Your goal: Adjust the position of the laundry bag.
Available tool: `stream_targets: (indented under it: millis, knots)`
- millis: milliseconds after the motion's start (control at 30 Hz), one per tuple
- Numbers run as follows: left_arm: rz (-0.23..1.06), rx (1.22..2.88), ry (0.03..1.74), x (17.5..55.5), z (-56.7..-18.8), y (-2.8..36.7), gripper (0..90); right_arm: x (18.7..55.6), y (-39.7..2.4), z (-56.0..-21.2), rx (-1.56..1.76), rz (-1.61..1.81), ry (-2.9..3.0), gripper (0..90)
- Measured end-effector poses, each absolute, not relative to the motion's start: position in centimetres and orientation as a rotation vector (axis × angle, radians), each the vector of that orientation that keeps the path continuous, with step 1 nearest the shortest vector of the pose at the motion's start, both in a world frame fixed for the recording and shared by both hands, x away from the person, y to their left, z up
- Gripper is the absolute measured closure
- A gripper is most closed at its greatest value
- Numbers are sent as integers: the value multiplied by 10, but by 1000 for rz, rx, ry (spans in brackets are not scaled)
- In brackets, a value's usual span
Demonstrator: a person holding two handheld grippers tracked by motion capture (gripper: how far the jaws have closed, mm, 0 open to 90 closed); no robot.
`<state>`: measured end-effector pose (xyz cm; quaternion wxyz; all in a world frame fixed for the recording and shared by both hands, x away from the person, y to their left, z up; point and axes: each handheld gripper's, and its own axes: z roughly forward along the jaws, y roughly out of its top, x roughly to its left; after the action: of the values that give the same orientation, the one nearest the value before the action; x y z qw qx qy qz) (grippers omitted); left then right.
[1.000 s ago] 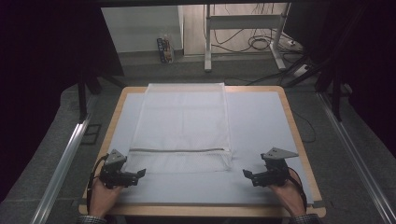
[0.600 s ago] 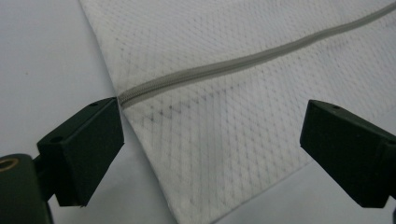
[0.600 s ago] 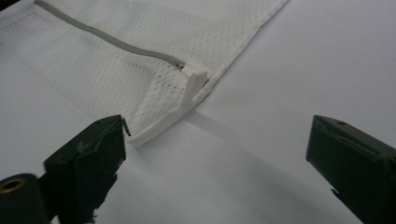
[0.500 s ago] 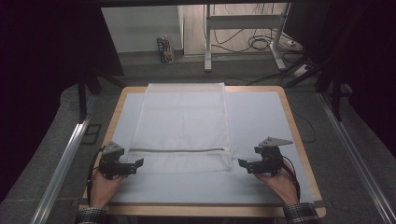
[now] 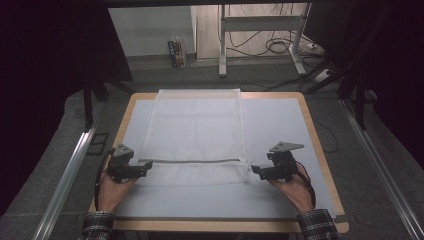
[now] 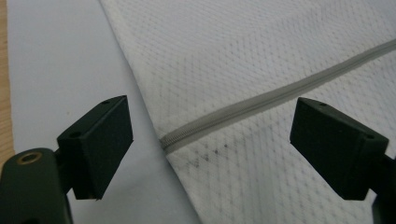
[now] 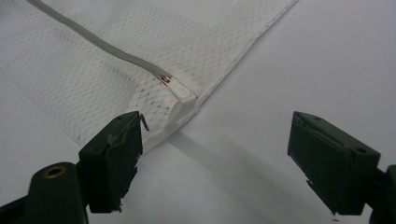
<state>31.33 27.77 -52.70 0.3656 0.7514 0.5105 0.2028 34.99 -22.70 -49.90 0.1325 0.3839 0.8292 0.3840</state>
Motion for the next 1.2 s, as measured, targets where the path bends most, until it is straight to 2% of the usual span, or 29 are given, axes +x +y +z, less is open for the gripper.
stream_targets:
  millis: [100,300,433,533,933,1200]
  knots:
    - [517,1928,1305,318,-526,280,176,354,-227,-498,1135,1121,2413,171]
    - [514,1940,1306,329,-527,279,186,359,-222,-498,1108,1100,2416,230]
    - [525,1947,1312,335,-528,279,200,363,-216,-496,1094,1097,2409,295]
    - [517,1942,1311,338,-528,280,257,368,-209,-495,1078,1064,2414,354]
    - [563,1951,1343,352,-534,284,327,398,-183,-500,1088,990,2413,414]
    - [556,1937,1373,357,-539,286,370,411,-176,-508,1107,934,2392,565]
